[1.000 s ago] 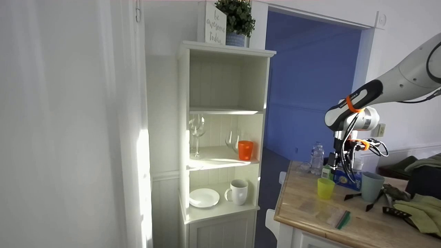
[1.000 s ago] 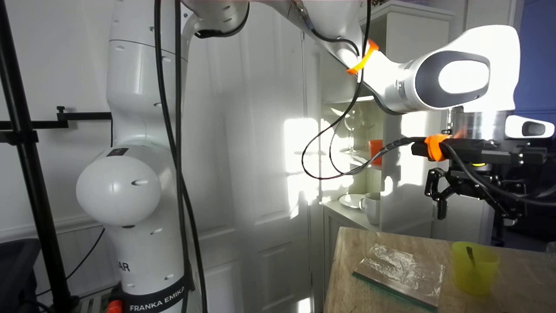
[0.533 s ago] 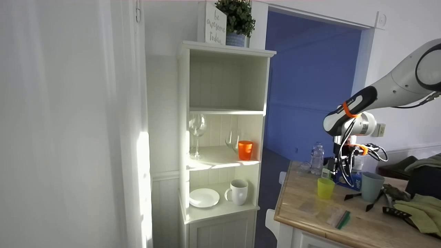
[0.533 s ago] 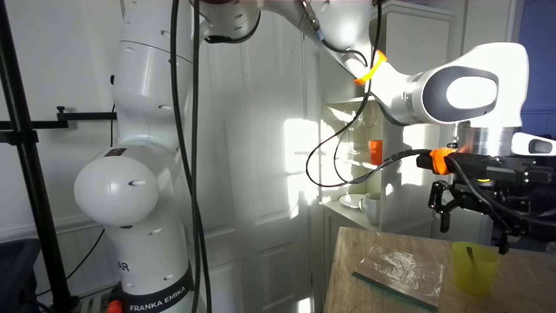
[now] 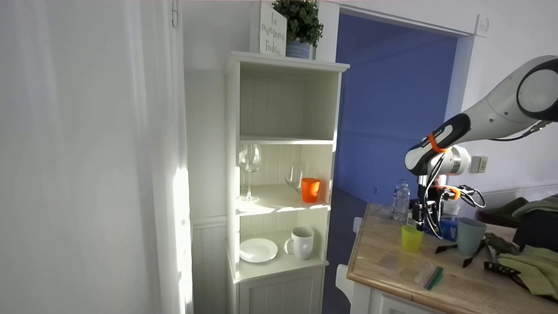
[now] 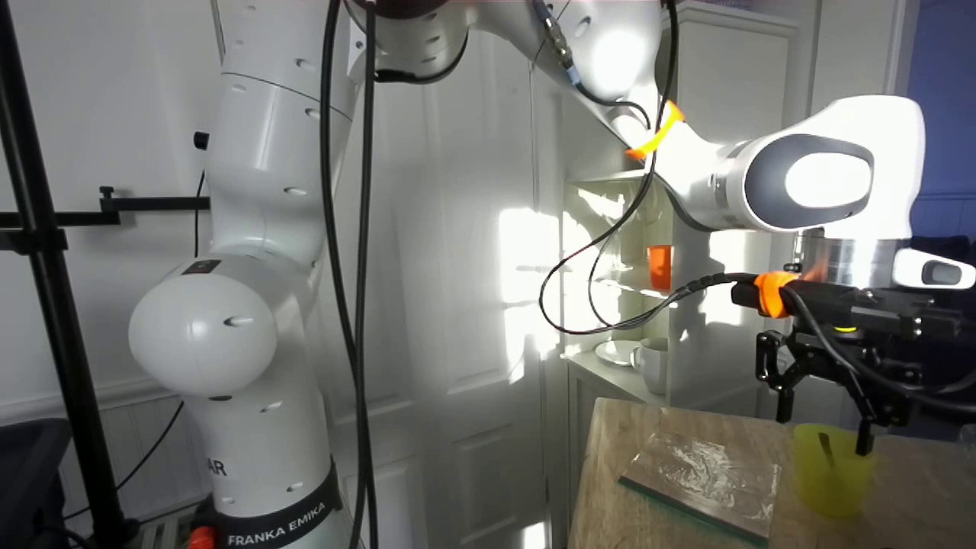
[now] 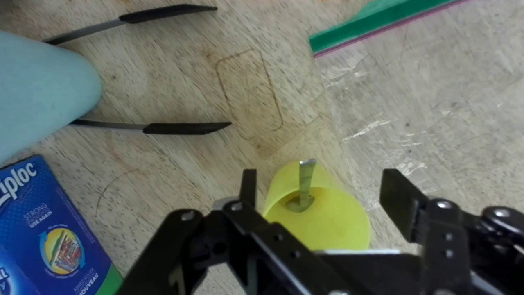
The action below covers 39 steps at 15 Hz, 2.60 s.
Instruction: Remove the spoon from the yellow cup and put it on the counter top
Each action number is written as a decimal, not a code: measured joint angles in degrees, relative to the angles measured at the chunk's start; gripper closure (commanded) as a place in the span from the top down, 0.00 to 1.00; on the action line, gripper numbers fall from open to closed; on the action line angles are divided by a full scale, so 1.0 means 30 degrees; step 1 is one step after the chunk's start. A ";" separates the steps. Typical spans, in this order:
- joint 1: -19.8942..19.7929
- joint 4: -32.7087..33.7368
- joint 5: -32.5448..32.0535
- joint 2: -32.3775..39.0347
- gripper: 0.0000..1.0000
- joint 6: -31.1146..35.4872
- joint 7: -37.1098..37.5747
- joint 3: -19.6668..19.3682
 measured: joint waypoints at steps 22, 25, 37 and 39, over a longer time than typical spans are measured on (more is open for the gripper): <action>-0.0204 0.0839 0.0000 0.0508 0.02 -0.0402 0.0111 0.0089; -0.0206 0.1426 0.0078 0.0484 0.02 -0.1166 0.0228 0.0152; -0.0544 0.3079 0.1145 -0.1445 0.02 -0.4607 0.1093 0.0194; -0.0748 0.3075 0.1849 -0.1890 0.02 -0.4267 0.1051 0.0189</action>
